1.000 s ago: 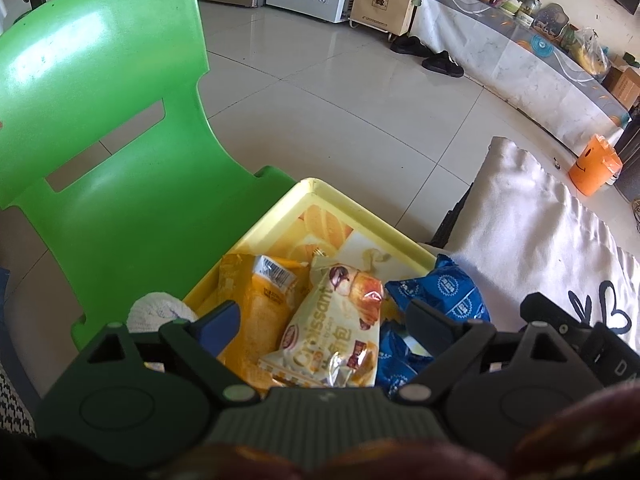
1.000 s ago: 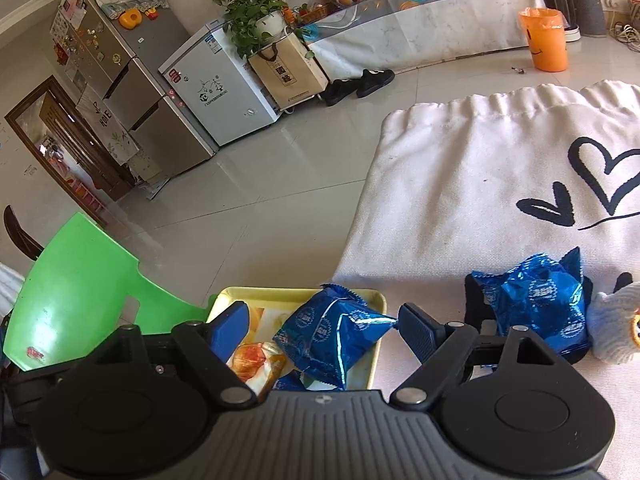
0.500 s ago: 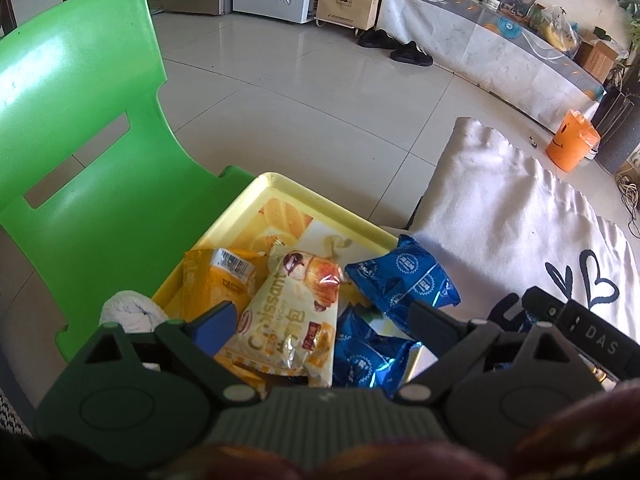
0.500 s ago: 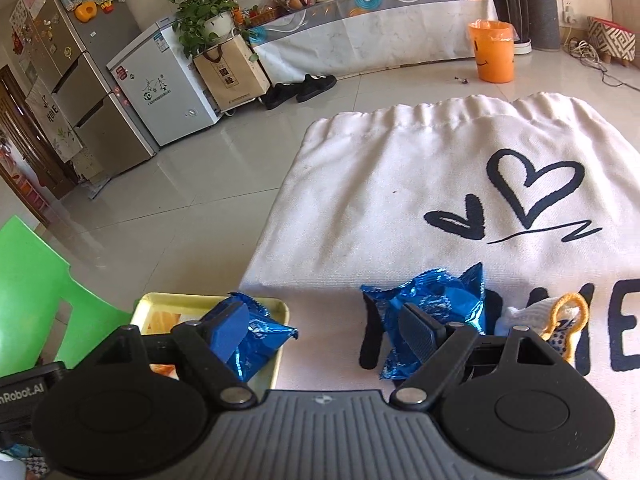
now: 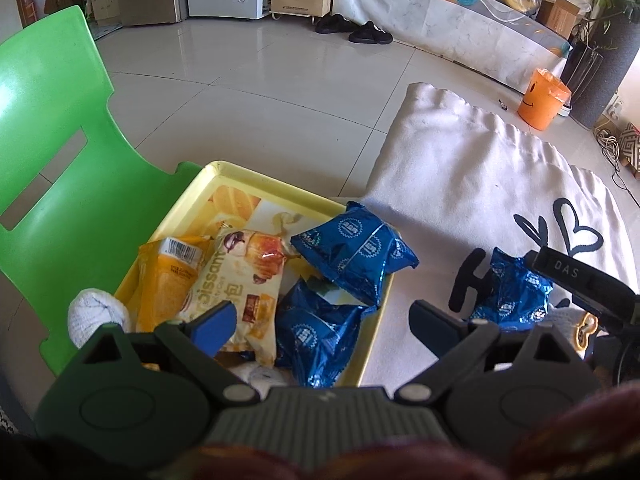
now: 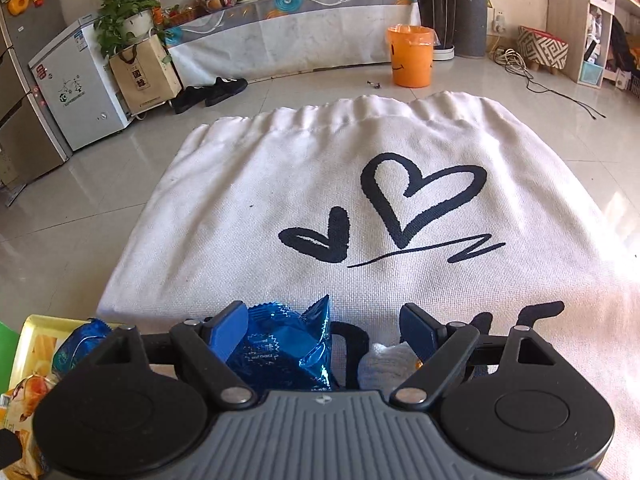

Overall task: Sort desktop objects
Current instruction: 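Withdraw both tools from the tray back over the mat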

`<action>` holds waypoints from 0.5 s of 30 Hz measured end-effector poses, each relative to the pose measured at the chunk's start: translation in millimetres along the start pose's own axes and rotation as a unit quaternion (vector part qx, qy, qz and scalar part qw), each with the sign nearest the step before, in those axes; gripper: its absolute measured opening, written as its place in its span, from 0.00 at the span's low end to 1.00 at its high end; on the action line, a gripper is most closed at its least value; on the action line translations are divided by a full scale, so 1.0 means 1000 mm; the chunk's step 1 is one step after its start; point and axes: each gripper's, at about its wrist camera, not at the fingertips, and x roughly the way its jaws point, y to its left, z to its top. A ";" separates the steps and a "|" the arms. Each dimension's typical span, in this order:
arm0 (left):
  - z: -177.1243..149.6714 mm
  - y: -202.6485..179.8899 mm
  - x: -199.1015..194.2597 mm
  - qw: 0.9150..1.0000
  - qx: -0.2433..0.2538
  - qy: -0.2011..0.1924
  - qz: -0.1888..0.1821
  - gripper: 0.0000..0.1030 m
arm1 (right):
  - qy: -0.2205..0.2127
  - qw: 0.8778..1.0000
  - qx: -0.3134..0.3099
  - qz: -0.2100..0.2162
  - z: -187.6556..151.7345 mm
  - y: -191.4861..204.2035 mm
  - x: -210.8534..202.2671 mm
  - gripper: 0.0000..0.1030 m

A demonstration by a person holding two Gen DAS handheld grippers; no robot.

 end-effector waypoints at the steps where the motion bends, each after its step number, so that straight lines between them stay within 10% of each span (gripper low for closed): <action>1: -0.001 -0.002 0.001 1.000 0.003 0.002 0.000 0.94 | 0.000 1.000 0.001 0.000 -0.001 -0.001 0.002 0.84; 15: -0.011 -0.032 0.006 0.999 0.040 0.014 -0.012 0.94 | 0.025 0.998 0.018 0.060 -0.006 -0.029 0.000 0.87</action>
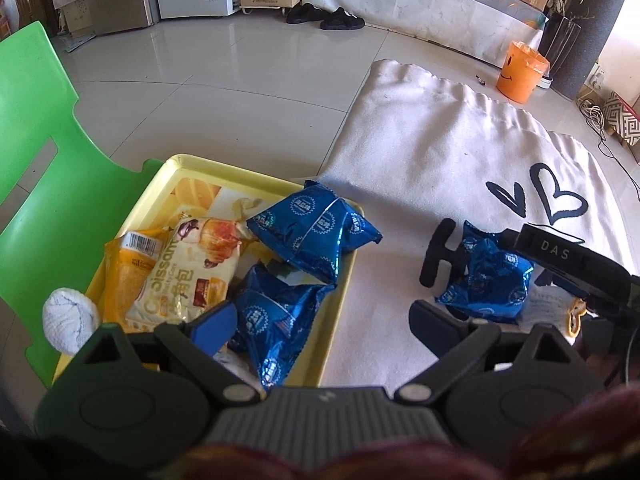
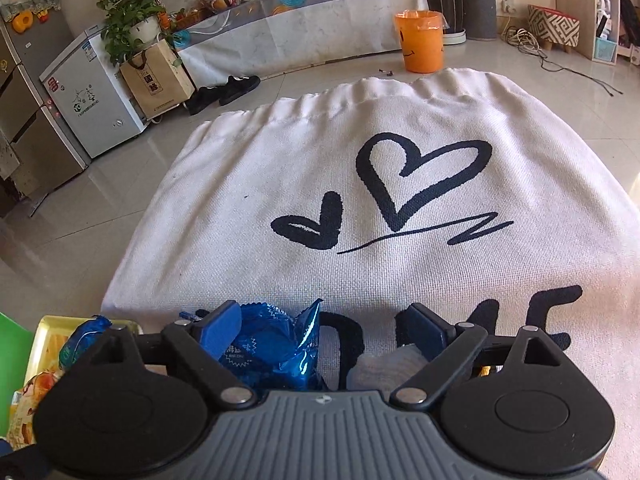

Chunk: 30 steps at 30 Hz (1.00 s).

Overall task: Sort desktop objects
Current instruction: 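Withdraw both tools from the tray back over the mat, then position the right gripper around the white knit glove on the mat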

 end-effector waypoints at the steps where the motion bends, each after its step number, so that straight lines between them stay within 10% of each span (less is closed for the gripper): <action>1: 0.000 -0.003 0.000 1.000 0.003 0.000 -0.002 0.94 | 0.009 1.000 -0.001 0.011 -0.002 -0.004 -0.004 0.87; 10: -0.010 -0.032 -0.004 0.999 0.036 0.000 -0.021 0.94 | 0.066 0.997 -0.028 -0.001 -0.036 -0.024 -0.058 0.87; 15: -0.015 -0.042 -0.003 0.999 0.045 0.004 -0.025 0.95 | 0.123 0.988 0.092 0.029 -0.055 -0.060 -0.088 0.87; 21: -0.022 -0.053 0.002 0.998 0.051 0.011 -0.028 0.95 | 0.074 0.987 0.141 -0.004 -0.056 -0.086 -0.122 0.87; 30: -0.026 -0.058 0.017 0.998 0.042 0.034 -0.027 0.95 | 0.058 0.997 0.035 -0.025 -0.034 -0.069 -0.092 0.87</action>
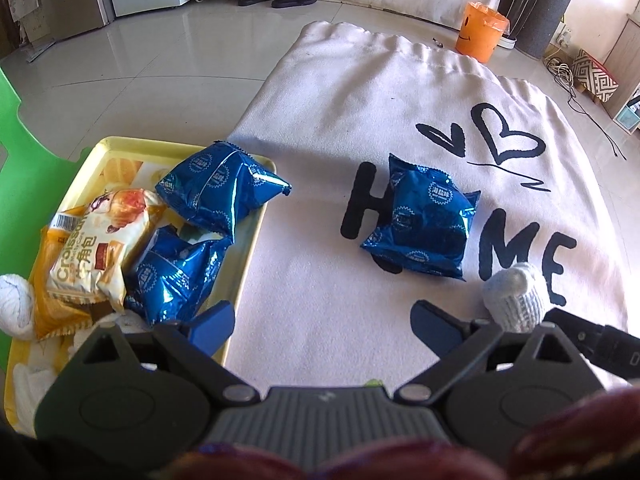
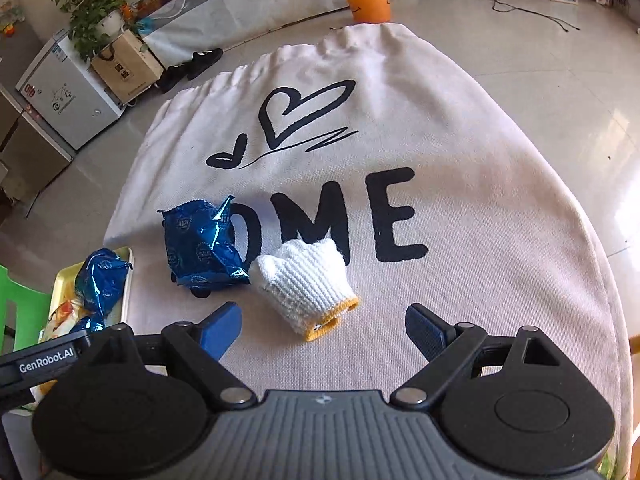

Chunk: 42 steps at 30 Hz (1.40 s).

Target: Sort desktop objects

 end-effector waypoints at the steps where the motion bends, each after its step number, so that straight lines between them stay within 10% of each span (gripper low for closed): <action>1: 0.000 0.000 0.001 1.000 -0.001 0.003 -0.001 0.95 | 0.000 1.000 -0.009 0.001 0.001 0.003 0.005 0.87; 19: 0.001 0.000 0.009 1.000 -0.003 0.014 -0.002 0.95 | 0.007 1.000 -0.004 0.010 0.001 0.008 0.047 0.87; 31: 0.001 -0.002 0.010 1.000 -0.003 0.014 -0.002 0.95 | 0.001 0.999 0.026 0.028 -0.004 0.001 0.052 0.53; 42: 0.001 -0.003 0.007 1.000 -0.003 0.010 -0.006 0.95 | 0.012 0.999 0.029 0.008 -0.015 -0.010 0.028 0.48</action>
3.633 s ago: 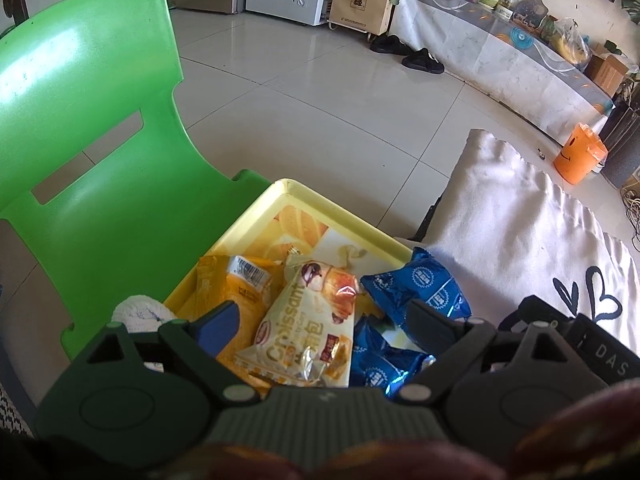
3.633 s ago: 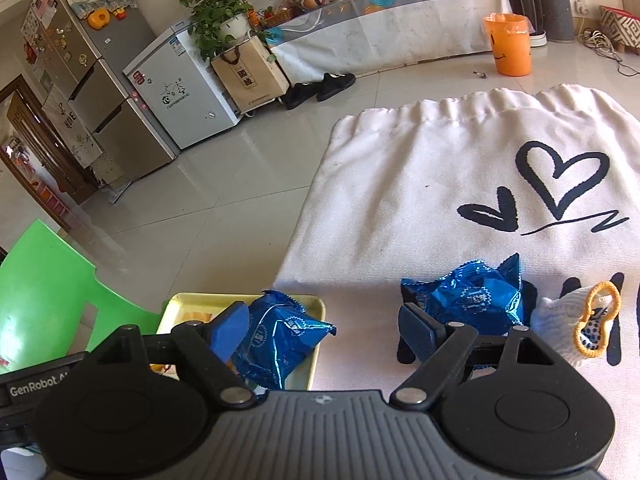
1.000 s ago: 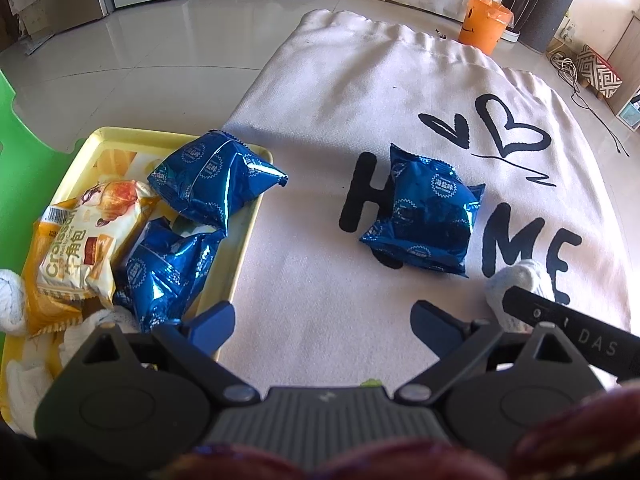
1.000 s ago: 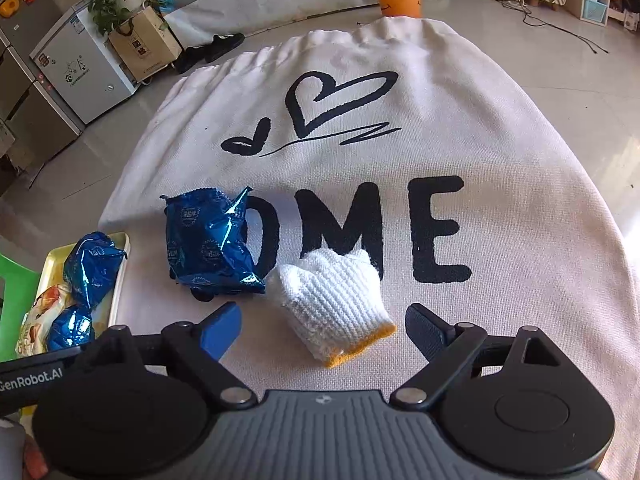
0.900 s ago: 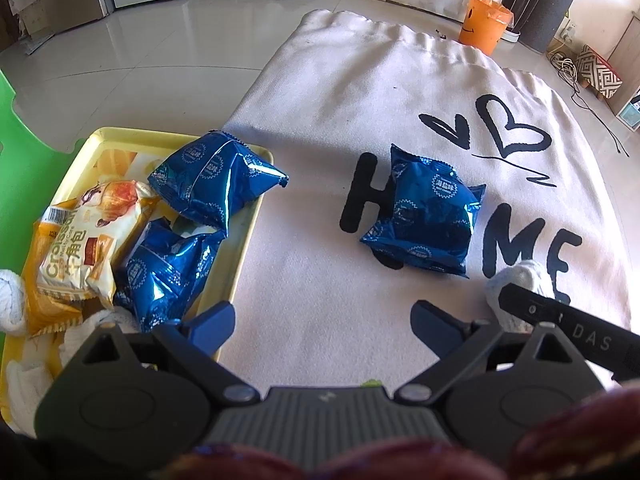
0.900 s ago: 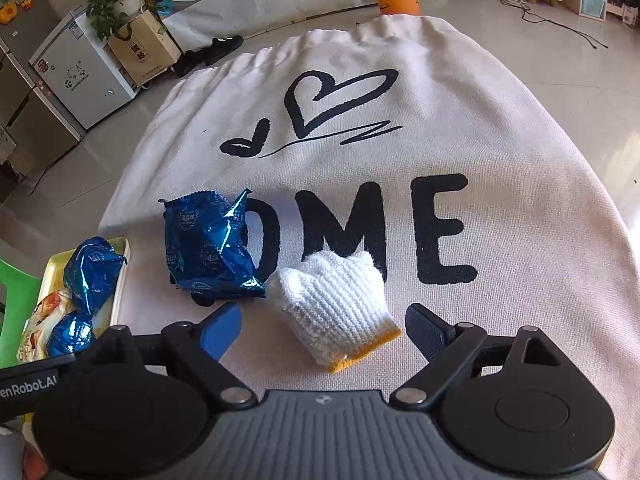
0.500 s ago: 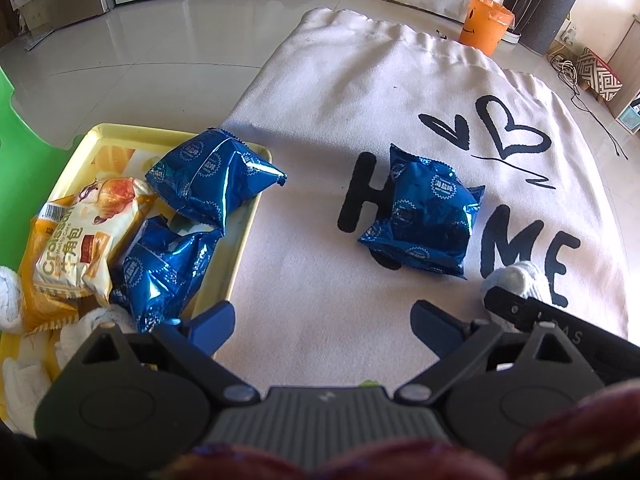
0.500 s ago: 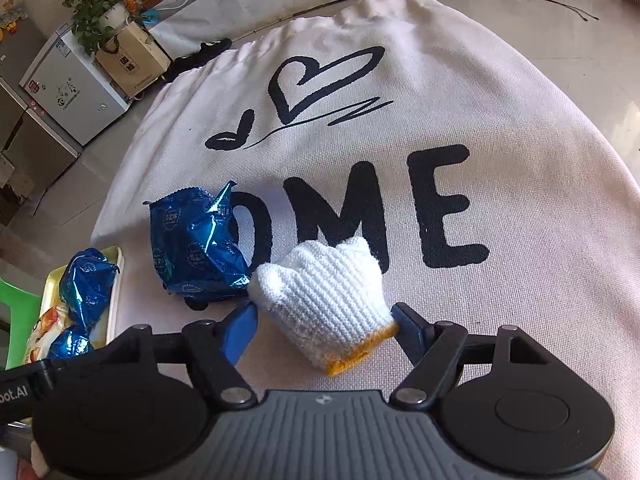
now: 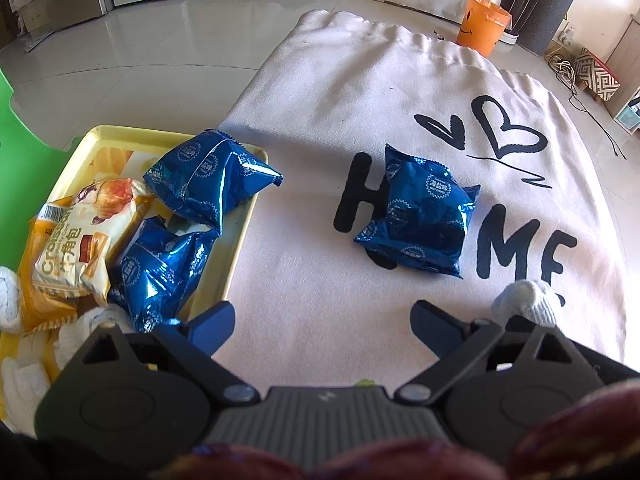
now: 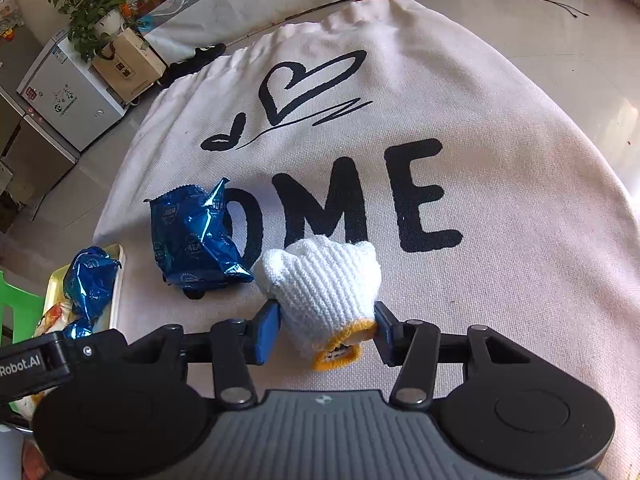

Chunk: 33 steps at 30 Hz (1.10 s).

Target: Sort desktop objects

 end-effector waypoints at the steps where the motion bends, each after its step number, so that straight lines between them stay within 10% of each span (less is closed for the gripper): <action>1: 0.000 0.000 0.000 1.000 0.002 -0.001 0.000 0.95 | 0.005 1.000 0.001 -0.008 -0.003 -0.002 -0.005 0.48; 12: -0.006 -0.009 0.001 1.000 0.021 -0.001 -0.021 0.95 | 0.045 0.995 0.086 -0.032 -0.047 -0.033 -0.037 0.61; 33: -0.013 -0.024 0.016 0.998 0.044 -0.013 -0.051 0.95 | 0.069 0.993 0.043 -0.083 -0.042 -0.023 -0.015 0.80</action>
